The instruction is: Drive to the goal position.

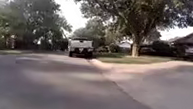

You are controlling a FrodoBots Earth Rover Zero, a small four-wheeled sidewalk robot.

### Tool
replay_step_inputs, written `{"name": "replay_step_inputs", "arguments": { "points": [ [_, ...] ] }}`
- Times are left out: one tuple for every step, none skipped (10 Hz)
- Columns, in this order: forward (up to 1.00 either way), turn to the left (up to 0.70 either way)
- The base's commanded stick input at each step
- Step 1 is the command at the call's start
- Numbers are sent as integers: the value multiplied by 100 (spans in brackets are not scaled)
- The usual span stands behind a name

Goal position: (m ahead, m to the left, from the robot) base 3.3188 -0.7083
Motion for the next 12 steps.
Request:
{"name": "replay_step_inputs", "arguments": {
  "points": [
    [85, 0],
    [85, 0],
    [85, 0],
    [85, 0],
    [85, 0],
    [85, 0],
    [85, 0],
    [85, 0],
    [85, 0],
    [85, 0],
    [85, 0],
    [85, 0]
  ]
}}
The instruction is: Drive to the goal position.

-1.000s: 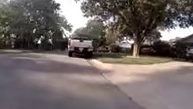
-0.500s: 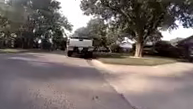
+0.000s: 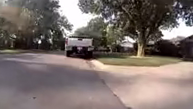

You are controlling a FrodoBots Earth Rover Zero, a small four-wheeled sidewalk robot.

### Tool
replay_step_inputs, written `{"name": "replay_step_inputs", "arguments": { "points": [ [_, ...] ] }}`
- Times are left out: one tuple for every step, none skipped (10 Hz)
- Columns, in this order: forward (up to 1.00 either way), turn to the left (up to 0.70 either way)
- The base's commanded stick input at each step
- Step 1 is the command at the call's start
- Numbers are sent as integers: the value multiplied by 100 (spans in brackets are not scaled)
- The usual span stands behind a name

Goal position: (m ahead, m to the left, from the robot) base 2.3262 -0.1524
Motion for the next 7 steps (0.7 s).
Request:
{"name": "replay_step_inputs", "arguments": {
  "points": [
    [85, 0],
    [85, 0],
    [85, 0],
    [85, 0],
    [85, 0],
    [85, 0],
    [85, 0]
  ]
}}
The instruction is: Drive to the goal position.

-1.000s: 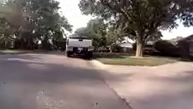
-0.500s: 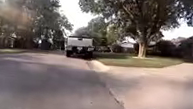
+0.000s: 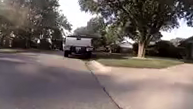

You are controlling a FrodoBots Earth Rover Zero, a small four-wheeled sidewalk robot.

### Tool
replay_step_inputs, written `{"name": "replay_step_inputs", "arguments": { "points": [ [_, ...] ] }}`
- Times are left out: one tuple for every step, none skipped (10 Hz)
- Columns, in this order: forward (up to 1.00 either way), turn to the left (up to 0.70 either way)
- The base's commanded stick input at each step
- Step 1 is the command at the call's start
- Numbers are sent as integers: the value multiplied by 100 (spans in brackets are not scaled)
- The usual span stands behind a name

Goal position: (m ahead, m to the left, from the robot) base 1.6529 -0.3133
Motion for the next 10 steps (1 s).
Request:
{"name": "replay_step_inputs", "arguments": {
  "points": [
    [85, 0],
    [85, 1],
    [85, 6],
    [85, 12],
    [85, 17],
    [85, 23],
    [85, 28],
    [85, 33],
    [85, 32],
    [85, 30]
  ]
}}
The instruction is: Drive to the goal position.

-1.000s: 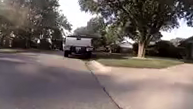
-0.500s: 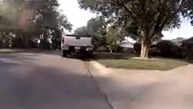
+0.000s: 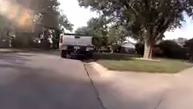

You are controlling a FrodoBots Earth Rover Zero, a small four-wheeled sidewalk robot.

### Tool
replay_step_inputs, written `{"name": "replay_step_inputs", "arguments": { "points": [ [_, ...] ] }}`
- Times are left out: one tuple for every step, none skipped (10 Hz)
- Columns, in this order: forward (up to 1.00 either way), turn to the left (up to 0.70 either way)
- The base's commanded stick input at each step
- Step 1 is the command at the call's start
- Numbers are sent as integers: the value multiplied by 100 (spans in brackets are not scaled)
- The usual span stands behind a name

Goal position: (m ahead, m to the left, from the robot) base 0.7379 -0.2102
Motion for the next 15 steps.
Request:
{"name": "replay_step_inputs", "arguments": {
  "points": [
    [85, 28],
    [85, 22],
    [85, 17],
    [85, 11],
    [85, 6],
    [85, 1],
    [85, 0],
    [85, 0],
    [85, 0],
    [85, 0],
    [85, 0],
    [69, 0],
    [48, 0],
    [28, 0],
    [8, 0]
  ]
}}
